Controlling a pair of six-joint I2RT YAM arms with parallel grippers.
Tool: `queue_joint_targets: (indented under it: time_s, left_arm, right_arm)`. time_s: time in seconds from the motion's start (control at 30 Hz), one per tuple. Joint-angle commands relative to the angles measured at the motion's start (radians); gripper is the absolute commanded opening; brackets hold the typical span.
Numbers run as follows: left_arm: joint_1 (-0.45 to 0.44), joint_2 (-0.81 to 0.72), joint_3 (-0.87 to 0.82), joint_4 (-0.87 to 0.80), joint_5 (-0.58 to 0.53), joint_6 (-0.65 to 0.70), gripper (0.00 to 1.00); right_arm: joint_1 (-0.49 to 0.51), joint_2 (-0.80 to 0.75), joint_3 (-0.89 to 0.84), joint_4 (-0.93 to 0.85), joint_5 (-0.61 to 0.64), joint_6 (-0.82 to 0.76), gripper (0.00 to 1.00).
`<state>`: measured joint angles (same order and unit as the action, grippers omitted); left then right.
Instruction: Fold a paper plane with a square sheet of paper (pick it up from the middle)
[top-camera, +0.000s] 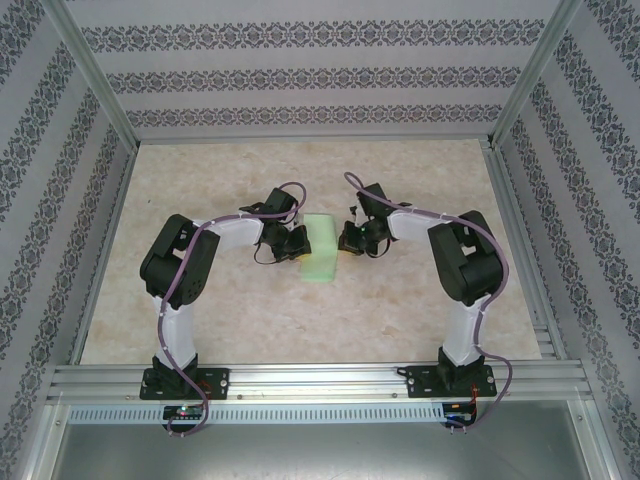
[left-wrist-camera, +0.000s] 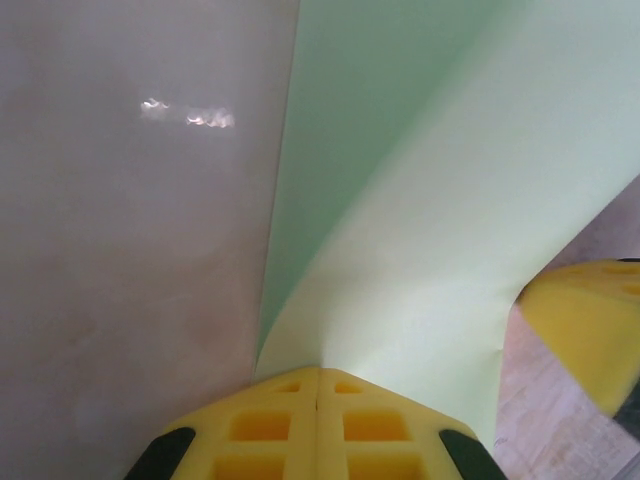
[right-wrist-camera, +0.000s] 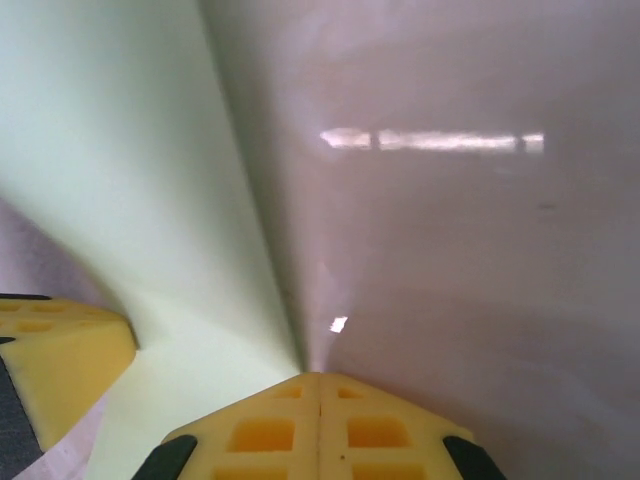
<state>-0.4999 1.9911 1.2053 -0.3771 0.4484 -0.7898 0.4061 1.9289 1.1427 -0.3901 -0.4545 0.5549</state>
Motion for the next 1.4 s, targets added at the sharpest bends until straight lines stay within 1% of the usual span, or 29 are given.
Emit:
queue_joint_targets:
  time_s: [0.0,0.07,0.13,0.3,0.47,0.6,0.87,1.0,1.13,1.23,1.37]
  left_arm:
    - [-0.015,0.122,-0.068,-0.177,-0.146,0.024,0.00]
    - [-0.015,0.125,-0.069,-0.176,-0.144,0.025,0.00]
    - [-0.014,0.126,-0.067,-0.175,-0.141,0.025,0.00]
    - [-0.015,0.134,-0.060,-0.177,-0.135,0.026,0.00]
    - [-0.016,0.134,-0.062,-0.180,-0.134,0.029,0.00]
    - [-0.016,0.137,-0.065,-0.181,-0.133,0.027,0.00]
    - [-0.016,0.135,-0.084,-0.180,-0.134,0.029,0.00]
    - [-0.016,0.130,-0.087,-0.178,-0.131,0.032,0.00]
    - [-0.017,0.130,-0.078,-0.183,-0.132,0.037,0.00]
    - [-0.017,0.130,-0.079,-0.182,-0.131,0.037,0.00]
    - [-0.019,0.132,-0.072,-0.185,-0.130,0.039,0.00]
  right_arm:
    - [0.002,-0.088,0.015,0.001,0.010,-0.004,0.00]
    - [0.022,-0.098,0.031,0.028,-0.008,0.006,0.00]
    - [0.046,-0.077,0.057,0.038,-0.024,0.006,0.00]
    - [0.088,0.045,0.154,0.042,-0.047,0.013,0.00]
    - [0.087,0.139,0.215,0.053,-0.052,0.024,0.00]
    - [0.067,0.171,0.214,0.054,-0.032,0.024,0.00]
    - [-0.036,0.160,0.116,0.127,0.026,0.039,0.00]
    - [-0.086,0.158,0.124,0.137,0.049,0.045,0.00]
    - [-0.098,0.135,0.173,0.107,0.080,0.036,0.00]
    - [-0.090,0.084,0.158,0.154,0.053,0.048,0.00]
    - [-0.052,0.012,0.102,0.227,0.020,0.058,0.00]
